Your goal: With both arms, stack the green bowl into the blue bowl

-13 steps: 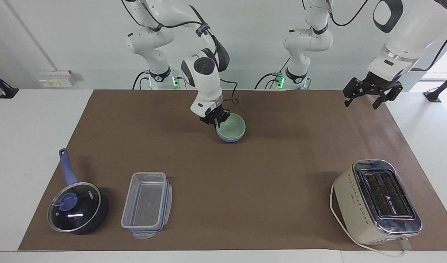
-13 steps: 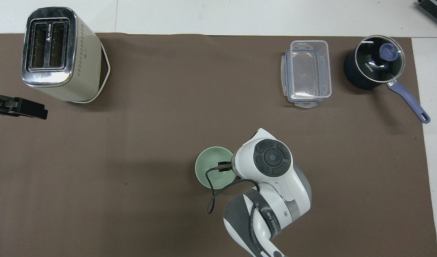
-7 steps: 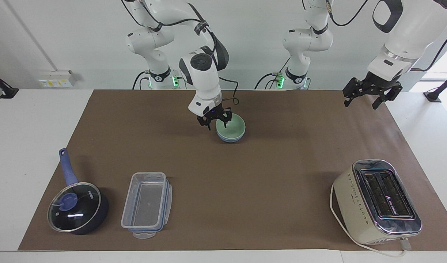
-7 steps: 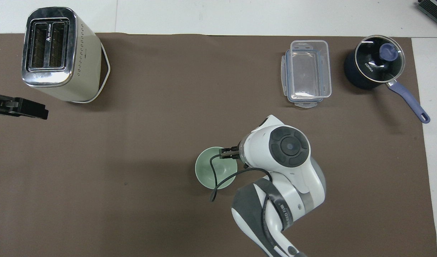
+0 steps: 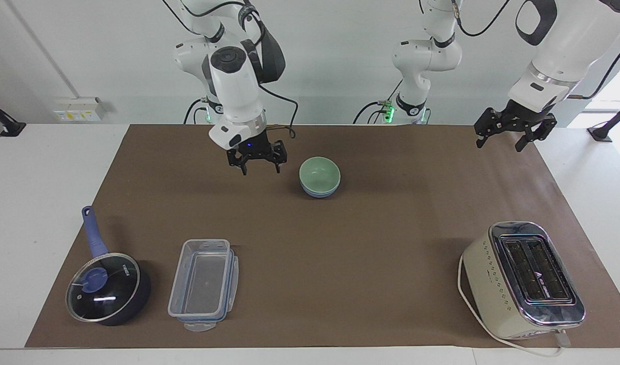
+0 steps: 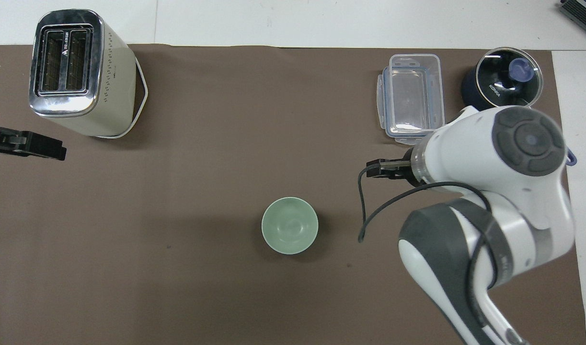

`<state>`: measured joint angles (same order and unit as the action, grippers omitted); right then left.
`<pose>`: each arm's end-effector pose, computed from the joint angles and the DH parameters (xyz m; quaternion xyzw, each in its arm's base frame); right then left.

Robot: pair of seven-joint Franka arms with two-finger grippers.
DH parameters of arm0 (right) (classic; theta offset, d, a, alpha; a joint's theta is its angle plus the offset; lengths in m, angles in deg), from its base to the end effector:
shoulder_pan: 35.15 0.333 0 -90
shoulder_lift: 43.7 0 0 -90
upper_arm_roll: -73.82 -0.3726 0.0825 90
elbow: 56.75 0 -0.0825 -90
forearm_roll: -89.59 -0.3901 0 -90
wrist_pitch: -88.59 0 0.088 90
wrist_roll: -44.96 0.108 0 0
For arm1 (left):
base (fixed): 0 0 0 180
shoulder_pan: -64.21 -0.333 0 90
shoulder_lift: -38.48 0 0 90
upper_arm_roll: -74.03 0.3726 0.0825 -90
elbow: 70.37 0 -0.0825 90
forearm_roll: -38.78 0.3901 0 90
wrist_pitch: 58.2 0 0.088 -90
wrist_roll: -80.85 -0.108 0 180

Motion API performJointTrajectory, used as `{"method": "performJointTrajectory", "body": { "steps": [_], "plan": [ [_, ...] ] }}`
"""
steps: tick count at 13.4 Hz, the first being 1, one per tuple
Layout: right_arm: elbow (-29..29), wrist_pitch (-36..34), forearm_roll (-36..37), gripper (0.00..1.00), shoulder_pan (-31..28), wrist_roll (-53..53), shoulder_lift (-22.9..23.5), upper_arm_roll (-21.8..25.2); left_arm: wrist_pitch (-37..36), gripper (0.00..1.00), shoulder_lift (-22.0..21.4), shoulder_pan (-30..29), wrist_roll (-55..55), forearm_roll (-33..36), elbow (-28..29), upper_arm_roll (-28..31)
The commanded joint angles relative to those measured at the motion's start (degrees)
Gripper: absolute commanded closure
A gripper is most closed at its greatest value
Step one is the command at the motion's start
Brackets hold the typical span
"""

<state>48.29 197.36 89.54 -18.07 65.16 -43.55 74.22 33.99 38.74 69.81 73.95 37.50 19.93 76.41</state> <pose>0.5519 0.1654 0.5805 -0.9990 0.0308 -0.0295 0.0103 0.5651 -0.0342 0.6785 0.9960 -0.0879 0.0146 0.0106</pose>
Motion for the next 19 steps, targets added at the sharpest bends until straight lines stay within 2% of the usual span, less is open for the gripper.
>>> {"method": "performJointTrajectory", "body": {
  "steps": [1,6,9,13,16,19],
  "plan": [
    [-6.06,-7.94,0.93,0.0,-3.36,-0.86,-1.19,-0.31,-0.6,0.0,-0.26,0.11,0.22,0.23,-0.48,0.0],
    [-8.96,-13.13,0.93,0.0,-8.19,-6.64,-4.53,-0.05,-0.6,0.0,-0.26,-0.25,-0.13,0.23,-0.65,0.09],
    [-14.68,-19.98,0.67,0.0,-12.5,-12.79,-4.8,1.18,-0.87,0.0,-0.26,-0.51,-0.04,0.23,-0.57,0.09],
    [-17.49,-26.49,0.23,0.0,-15.15,-17.3,-4.8,3.46,-1.13,0.0,-0.26,-0.07,0.13,0.32,-0.57,0.09],
    [-14.97,-26.07,-0.12,0.0,-15.06,-17.3,-7.87,3.29,-0.86,0.0,-0.26,0.02,0.39,0.23,-0.48,0.09],
    [-14.61,-25.81,-0.04,0.0,-14.8,-17.74,-8.05,3.12,-1.04,0.0,-0.26,0.11,0.48,0.32,-0.48,0.09]
  ]
}}
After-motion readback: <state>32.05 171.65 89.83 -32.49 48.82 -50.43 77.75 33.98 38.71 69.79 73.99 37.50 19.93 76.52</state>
